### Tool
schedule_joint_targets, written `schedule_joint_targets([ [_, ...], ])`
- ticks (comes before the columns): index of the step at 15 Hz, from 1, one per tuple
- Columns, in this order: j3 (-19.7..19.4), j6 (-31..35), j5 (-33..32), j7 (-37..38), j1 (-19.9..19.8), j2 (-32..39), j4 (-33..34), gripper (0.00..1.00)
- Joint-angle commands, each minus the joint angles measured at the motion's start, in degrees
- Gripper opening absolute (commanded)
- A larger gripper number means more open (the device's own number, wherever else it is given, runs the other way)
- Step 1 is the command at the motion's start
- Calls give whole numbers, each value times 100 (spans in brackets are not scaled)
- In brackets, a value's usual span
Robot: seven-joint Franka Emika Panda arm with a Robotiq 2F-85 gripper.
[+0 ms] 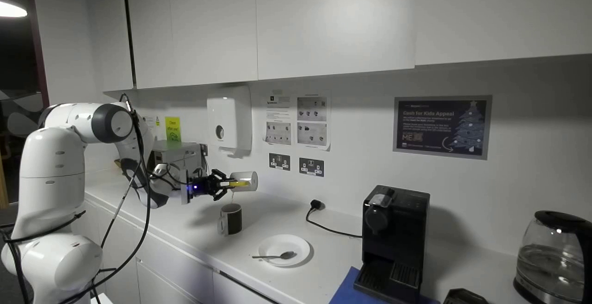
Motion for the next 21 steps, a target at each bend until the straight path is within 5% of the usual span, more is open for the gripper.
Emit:
schedule_joint_targets([
  [1, -1, -375, -248, 162, 40, -72, -99, 4],
  [21, 14, -792, -382, 439, 53, -41, -136, 4],
])
